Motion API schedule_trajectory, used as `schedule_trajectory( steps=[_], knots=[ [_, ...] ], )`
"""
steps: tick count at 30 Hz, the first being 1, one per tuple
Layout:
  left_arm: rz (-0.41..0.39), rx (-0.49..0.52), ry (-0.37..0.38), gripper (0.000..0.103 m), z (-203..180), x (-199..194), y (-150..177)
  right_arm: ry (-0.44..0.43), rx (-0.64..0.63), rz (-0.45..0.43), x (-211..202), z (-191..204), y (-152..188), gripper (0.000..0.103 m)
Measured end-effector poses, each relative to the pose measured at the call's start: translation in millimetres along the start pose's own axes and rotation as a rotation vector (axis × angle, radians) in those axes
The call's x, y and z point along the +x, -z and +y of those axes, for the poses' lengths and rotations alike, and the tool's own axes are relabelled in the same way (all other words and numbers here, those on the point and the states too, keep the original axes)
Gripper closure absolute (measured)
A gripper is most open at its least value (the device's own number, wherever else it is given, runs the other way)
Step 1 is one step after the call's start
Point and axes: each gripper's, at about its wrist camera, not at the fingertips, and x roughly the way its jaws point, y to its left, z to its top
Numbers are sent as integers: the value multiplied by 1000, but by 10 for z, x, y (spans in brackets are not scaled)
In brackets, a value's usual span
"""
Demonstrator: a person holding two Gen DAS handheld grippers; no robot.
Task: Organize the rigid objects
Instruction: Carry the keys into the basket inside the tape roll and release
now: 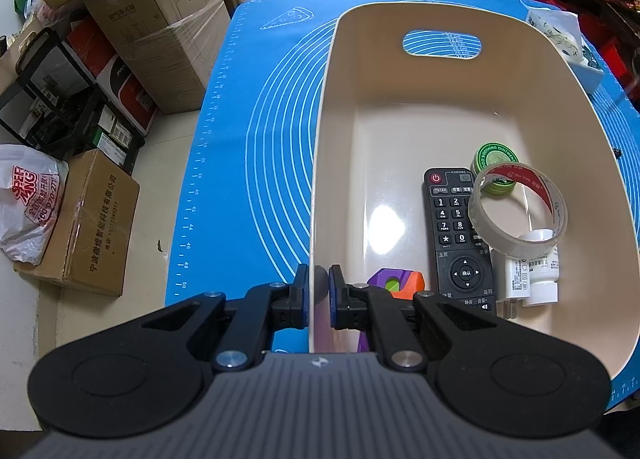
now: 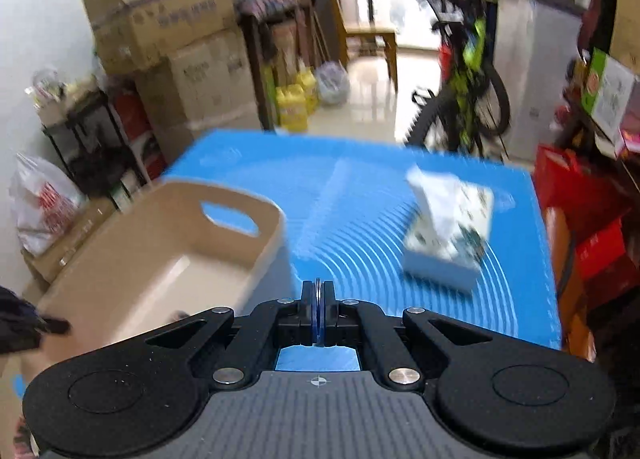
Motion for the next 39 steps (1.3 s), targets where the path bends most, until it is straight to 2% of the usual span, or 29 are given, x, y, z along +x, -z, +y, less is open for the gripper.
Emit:
schedule_trajectory(
  steps=[6,11,18,24,27,31,34,35,36,38,39],
  knots=[
    [0,4,-1,93,-2,1,7,-91,-55,-118,-239,432,-179,91],
    [0,5,-4,92,-6,4,7,-166,-95,-129,-284,751,-214,91],
    [1,10,-6,92,-10,6,1,-212,-155,-22,29,1129,-37,91],
    [1,10,-6,93,-12,6,2,-175,-203,116,389,1345,214,91],
    [1,10,-6,93,-12,5,2,-136,-215,176,529,1371,335,91],
    [1,9,-4,93,-13,5,2,-132,-206,228,619,1340,424,91],
    [1,9,-1,93,-16,4,-2,-120,-221,223,587,1331,452,84],
    [1,9,0,93,-16,4,-3,-119,-223,221,581,1334,439,71],
    [1,9,-1,93,-16,4,-3,-121,-226,218,572,1332,433,66],
    [0,8,-1,93,-20,3,-5,-128,-231,213,528,1322,430,49],
    [0,9,-1,93,-17,4,-4,-127,-232,210,513,1317,419,47]
  ],
)
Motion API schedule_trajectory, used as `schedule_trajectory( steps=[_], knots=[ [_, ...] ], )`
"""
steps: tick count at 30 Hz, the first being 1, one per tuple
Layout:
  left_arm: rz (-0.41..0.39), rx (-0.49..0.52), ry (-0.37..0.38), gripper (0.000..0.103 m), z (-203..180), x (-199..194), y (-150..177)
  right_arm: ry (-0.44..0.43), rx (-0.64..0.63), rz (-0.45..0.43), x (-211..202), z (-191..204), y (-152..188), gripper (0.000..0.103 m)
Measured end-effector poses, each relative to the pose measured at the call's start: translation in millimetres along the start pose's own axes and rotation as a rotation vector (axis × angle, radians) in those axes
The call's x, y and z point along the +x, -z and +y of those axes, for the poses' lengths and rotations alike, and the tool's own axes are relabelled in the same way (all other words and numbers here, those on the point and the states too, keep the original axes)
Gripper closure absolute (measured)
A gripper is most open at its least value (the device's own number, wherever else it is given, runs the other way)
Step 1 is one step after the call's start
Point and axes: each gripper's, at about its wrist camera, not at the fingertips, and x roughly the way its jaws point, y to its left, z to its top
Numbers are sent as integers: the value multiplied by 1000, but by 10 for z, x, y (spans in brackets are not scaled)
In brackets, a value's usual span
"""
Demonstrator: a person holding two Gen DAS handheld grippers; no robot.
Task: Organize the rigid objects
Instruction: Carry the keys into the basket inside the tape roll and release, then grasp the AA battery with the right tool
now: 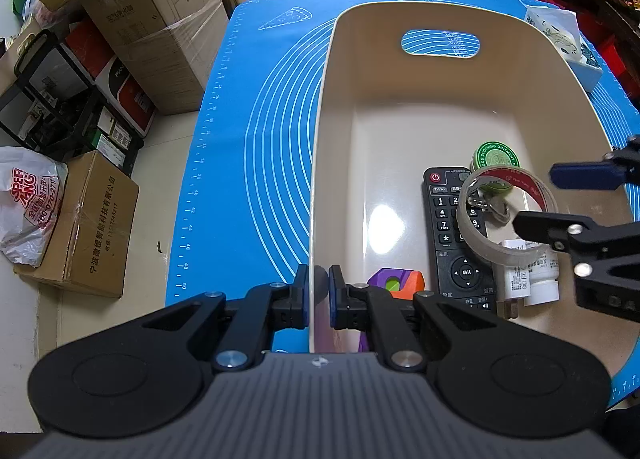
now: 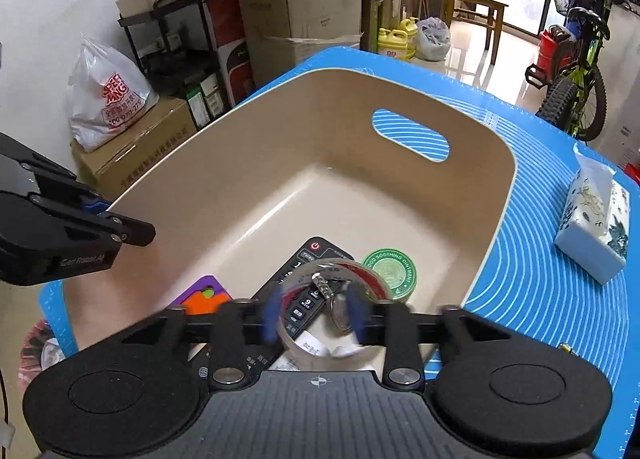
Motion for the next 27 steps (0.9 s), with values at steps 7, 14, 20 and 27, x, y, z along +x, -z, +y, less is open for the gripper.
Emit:
schedule_trajectory(
  steps=[7,14,20,27],
  knots=[
    [0,-1,1,93,0,-2,0,-4,43,-45,-268,-230,-45,33],
    [0,-2,-1,93,6,-2,4,31,155,-134,-603,-753,-50,28],
    [0,-1,-1,92,9,-5,7,152,249,-186,-735,-1264,29,23],
    [0,0,-2,92,16,-5,11,279,365,-110,-379,-1772,333,23]
  ],
)
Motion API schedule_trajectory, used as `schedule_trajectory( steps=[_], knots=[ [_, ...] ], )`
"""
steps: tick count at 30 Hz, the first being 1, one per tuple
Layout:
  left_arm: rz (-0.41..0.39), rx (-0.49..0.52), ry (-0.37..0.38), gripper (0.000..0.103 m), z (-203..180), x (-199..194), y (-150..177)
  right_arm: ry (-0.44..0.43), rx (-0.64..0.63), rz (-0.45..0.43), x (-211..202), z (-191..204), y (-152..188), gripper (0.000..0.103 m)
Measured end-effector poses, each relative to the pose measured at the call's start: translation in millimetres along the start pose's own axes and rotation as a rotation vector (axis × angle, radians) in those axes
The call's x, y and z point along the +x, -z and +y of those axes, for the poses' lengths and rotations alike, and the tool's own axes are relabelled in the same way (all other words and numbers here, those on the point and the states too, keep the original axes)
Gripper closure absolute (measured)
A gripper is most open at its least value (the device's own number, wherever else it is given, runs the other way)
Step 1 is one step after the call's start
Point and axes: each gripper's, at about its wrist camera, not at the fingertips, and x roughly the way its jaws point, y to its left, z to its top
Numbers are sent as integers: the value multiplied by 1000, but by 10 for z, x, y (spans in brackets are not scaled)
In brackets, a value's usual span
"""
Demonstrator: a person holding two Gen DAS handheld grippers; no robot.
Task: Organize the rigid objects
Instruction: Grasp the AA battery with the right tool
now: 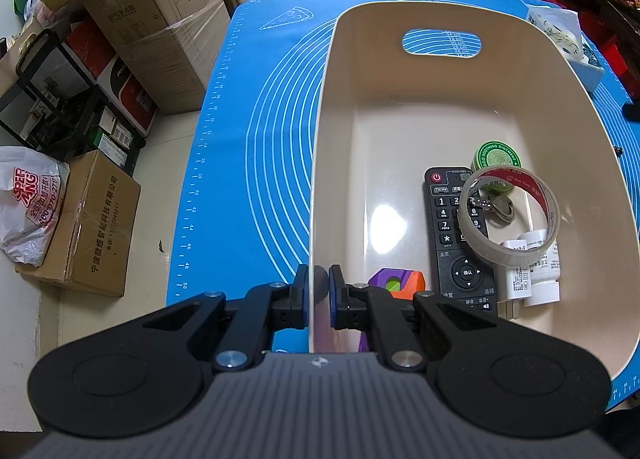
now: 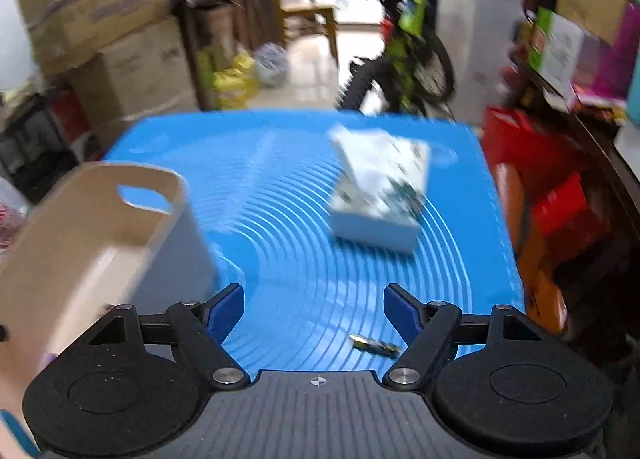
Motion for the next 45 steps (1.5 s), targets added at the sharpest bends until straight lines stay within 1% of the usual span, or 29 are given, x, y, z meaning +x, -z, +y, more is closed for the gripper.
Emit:
schedule_trajectory(
  steps=[4,7,10,15,19,23,24,26,27,28,29,30,31,36,40,45],
  knots=[
    [-1,8,-4,92,0,0,2,70,-32,13,236,-56,179,23],
    [-1,8,-3,92,1,-1,0,94,-35,45,410,-129,318,23],
    [-1,10,-4,92,0,3,2,119,-9,50,536,-179,400,23],
    [-2,14,-2,92,-5,8,5,129,71,51,697,-313,443,23],
    [-6,14,1,92,-11,4,11,161,79,56,787,-313,494,23],
    [-9,17,-1,92,-24,4,16,188,81,40,793,-262,498,23],
    [-10,17,-1,92,-25,5,16,186,91,39,789,-259,503,25],
    [-9,14,0,92,-20,5,16,179,113,34,773,-252,511,33],
    [-10,14,0,92,-19,6,16,177,115,33,768,-241,510,35],
    [-10,14,0,92,-19,5,16,176,112,33,763,-219,507,40],
    [-10,13,0,92,-19,5,15,174,106,32,758,-193,505,47],
    [-10,12,0,92,-19,4,15,168,100,31,752,-170,502,50],
    [-11,12,0,92,-19,2,15,163,96,31,750,-144,496,55],
    [-10,13,1,92,-20,1,15,164,100,30,742,-133,496,55],
    [-12,12,2,92,-20,1,15,180,110,28,726,-157,503,55],
    [-12,14,2,92,-28,-4,14,191,129,-1,632,-192,447,55]
  ],
)
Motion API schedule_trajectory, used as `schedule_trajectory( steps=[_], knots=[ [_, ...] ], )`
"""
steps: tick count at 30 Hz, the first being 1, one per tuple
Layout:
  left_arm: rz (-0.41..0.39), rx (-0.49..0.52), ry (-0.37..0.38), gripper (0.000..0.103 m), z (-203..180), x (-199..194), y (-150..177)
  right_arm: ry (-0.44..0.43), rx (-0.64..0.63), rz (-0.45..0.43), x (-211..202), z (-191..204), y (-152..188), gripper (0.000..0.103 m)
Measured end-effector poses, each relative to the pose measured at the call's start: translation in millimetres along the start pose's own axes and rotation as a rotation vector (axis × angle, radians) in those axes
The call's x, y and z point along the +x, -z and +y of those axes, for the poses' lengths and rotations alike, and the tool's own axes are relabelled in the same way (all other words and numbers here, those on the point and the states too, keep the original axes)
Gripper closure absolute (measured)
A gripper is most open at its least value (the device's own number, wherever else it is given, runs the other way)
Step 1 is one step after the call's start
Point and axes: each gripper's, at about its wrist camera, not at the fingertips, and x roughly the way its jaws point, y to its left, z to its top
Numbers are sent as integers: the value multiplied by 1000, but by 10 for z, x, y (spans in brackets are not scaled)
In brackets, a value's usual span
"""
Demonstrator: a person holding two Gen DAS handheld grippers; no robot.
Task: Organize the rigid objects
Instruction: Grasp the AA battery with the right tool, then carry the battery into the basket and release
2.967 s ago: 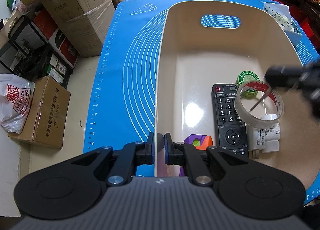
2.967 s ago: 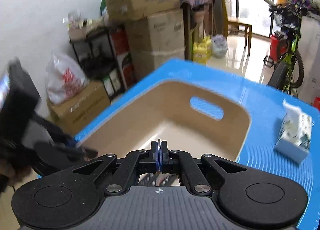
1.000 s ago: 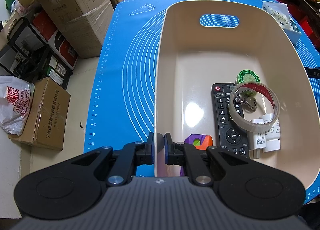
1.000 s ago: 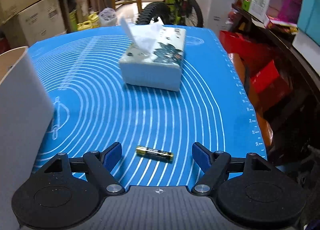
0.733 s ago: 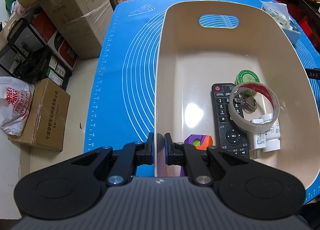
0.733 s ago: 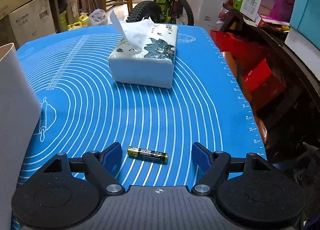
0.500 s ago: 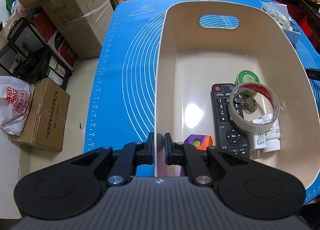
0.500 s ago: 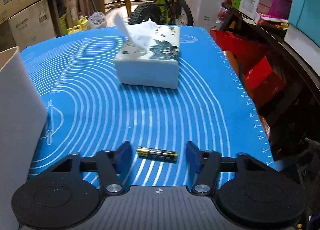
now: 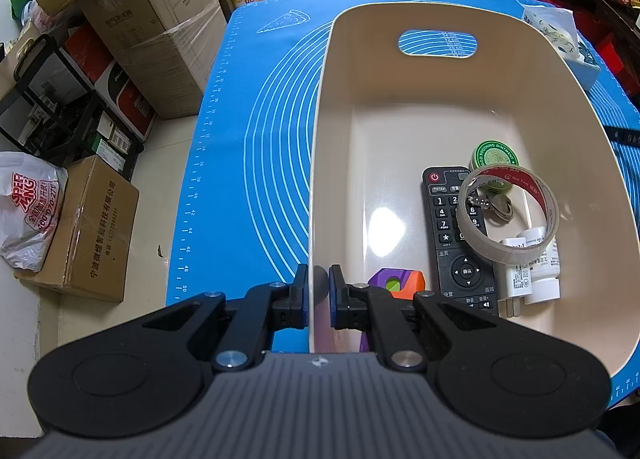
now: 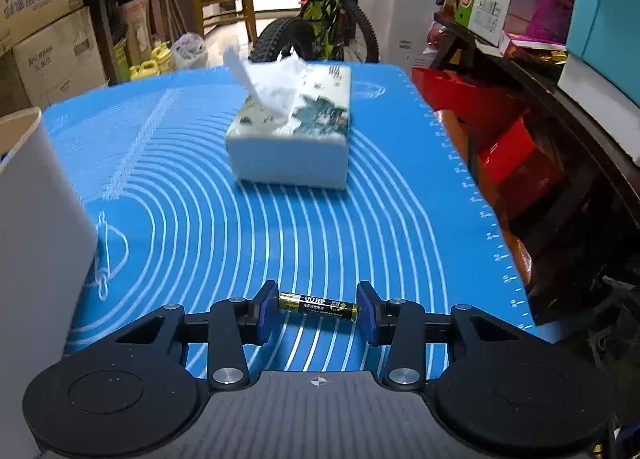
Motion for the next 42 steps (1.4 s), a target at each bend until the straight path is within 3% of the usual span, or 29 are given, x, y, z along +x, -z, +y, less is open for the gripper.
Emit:
schedule_trajectory(
  steps=[11,18,22,26,32,42],
  knots=[
    [-1,-5,3,92,19,-3,6,-75,-2,-104,-453,245,-276,55],
    [-2,-7,2,93,16,-5,12,-207,-76,-223,-946,612,-498,55],
    [-2,-8,3,93,23,-6,12,-304,-111,-244,-1181,885,-538,55],
    [-3,-8,1,93,31,-9,12,-368,-188,-221,-1295,1203,-465,55],
    [-5,-9,0,92,42,-12,17,-399,-371,-129,-1266,1677,-178,55],
    [-7,-11,4,93,56,-19,15,-403,-482,64,-1093,2050,188,55]
  ],
)
